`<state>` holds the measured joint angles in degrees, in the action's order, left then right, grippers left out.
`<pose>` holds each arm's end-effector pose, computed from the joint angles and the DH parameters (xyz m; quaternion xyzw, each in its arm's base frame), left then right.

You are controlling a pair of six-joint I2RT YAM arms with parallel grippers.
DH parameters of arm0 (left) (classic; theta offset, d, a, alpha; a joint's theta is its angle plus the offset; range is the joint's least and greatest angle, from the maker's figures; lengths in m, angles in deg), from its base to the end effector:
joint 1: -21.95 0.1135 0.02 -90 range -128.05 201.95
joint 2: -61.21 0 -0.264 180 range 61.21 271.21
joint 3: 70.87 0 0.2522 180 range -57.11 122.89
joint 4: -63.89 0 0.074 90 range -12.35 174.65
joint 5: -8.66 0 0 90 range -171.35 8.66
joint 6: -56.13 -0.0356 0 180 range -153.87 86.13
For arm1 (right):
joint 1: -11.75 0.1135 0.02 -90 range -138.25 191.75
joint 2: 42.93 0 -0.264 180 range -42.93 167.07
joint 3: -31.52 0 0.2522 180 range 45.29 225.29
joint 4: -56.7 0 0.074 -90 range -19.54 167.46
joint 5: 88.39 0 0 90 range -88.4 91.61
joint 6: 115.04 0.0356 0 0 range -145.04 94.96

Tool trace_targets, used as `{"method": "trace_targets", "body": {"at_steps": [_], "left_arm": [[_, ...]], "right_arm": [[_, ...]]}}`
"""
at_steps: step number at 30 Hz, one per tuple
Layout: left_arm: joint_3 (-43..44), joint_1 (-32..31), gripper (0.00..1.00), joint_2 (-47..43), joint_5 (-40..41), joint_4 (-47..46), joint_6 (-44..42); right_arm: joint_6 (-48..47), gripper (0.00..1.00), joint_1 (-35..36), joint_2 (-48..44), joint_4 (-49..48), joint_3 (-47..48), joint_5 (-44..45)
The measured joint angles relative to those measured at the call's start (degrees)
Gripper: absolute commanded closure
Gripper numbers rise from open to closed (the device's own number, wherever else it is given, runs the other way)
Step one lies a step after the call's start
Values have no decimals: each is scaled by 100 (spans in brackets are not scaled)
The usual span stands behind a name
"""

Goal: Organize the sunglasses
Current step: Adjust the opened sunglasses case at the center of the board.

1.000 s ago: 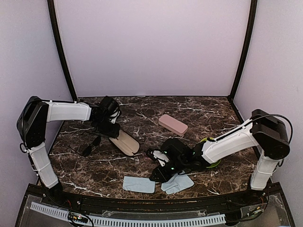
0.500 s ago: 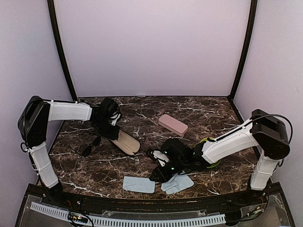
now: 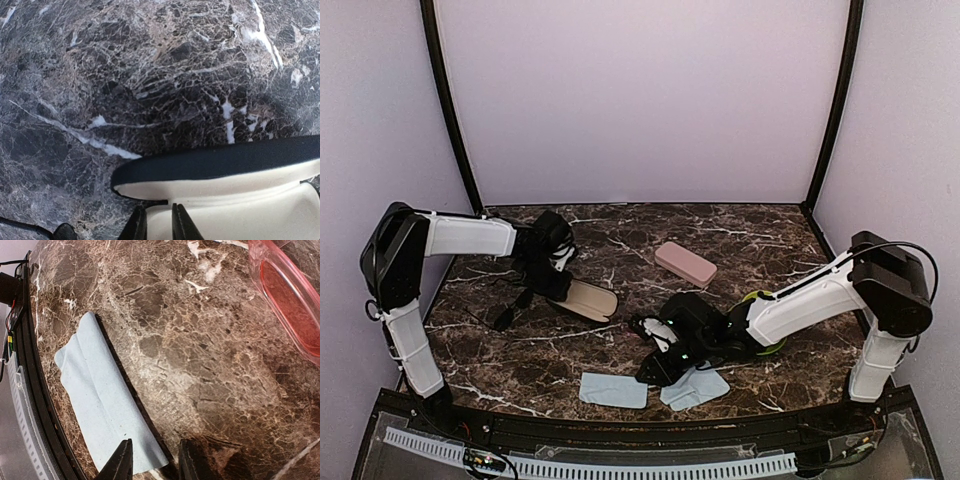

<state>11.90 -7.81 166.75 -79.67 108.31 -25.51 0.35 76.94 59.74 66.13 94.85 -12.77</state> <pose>0.3180 -0.1806 0.1692 0.1791 0.9636 -0.0511 0.1915 0.1365 0.3164 0.1296 -0.3575 0.8582 0.3307 0.1625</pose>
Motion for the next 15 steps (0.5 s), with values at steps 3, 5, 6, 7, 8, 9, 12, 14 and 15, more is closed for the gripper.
{"method": "trace_targets", "body": {"at_steps": [3, 5, 6, 7, 8, 9, 12, 14, 15], "left_arm": [[-55, 0, 84, -26, -46, 42, 22], [-101, 0, 85, -55, -68, 101, 39], [-125, 0, 86, -66, -76, 111, 44], [-146, 0, 86, -70, -81, 125, 48], [-173, 0, 86, -87, -90, 125, 55], [-197, 0, 86, -107, -103, 131, 70], [-291, -20, 86, -223, -120, 136, 111], [-350, -66, 86, -293, -122, 133, 133], [-382, -87, 86, -321, -120, 133, 140]], "right_arm": [[0, 67, 0, 0, -2, 0, 0], [0, 67, 0, 0, -2, 0, -2], [0, 67, 0, 0, -2, 0, 0], [0, 67, 0, 0, -4, 0, -2], [0, 67, 0, 0, -2, 0, -2], [0, 67, 0, 0, -4, 0, -2], [0, 67, 0, 0, -2, 0, 0], [0, 67, 0, 0, -2, 0, -2], [0, 67, 0, 0, -2, 0, -2]]}}
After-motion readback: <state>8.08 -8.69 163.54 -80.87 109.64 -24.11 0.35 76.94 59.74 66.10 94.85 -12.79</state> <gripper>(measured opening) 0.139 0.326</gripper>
